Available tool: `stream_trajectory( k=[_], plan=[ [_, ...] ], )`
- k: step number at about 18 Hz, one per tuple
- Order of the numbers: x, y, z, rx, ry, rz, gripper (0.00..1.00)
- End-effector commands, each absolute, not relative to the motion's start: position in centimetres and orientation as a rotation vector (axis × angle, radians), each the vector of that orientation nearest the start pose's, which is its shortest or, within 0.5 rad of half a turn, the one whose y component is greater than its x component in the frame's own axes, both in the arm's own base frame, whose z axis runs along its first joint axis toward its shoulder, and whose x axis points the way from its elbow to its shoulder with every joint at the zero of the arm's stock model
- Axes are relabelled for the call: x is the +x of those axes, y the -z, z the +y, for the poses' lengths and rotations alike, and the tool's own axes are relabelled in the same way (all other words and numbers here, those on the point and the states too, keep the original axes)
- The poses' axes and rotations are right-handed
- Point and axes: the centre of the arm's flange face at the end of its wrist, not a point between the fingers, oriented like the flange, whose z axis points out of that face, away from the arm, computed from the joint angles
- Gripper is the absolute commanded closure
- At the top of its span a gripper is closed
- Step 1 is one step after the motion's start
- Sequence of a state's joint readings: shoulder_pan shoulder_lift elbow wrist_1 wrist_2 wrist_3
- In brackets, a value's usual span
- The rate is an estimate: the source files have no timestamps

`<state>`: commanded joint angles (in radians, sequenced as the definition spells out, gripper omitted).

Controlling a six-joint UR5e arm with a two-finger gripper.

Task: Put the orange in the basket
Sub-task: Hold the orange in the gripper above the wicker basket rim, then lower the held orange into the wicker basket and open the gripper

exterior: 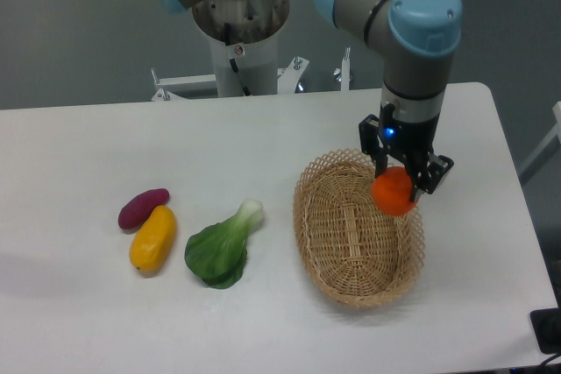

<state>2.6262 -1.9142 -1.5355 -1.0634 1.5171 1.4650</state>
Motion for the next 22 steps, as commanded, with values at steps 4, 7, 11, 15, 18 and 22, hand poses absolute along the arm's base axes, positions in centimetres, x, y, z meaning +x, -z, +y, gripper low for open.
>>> stream_trajectory(
  k=[4,7,11,15,18,22],
  plan=[
    [-48.8,-31.9,44.3,-2.951,-0.293,0.283,0.44],
    [-48.1,-28.5,46.3,-2.945,-0.265,0.051,0.43],
    [-47.3,-26.9,47.5,-2.954,-0.223,-0.005,0.42],
    [-46.7,-25.0,48.2,-2.971,-0.189,0.026,0.42],
    [-46.6,-24.2,48.3,-2.98,-0.175,0.03,0.42],
    [-46.1,-23.3,48.6,-2.979,-0.173,0.036,0.36]
  ],
)
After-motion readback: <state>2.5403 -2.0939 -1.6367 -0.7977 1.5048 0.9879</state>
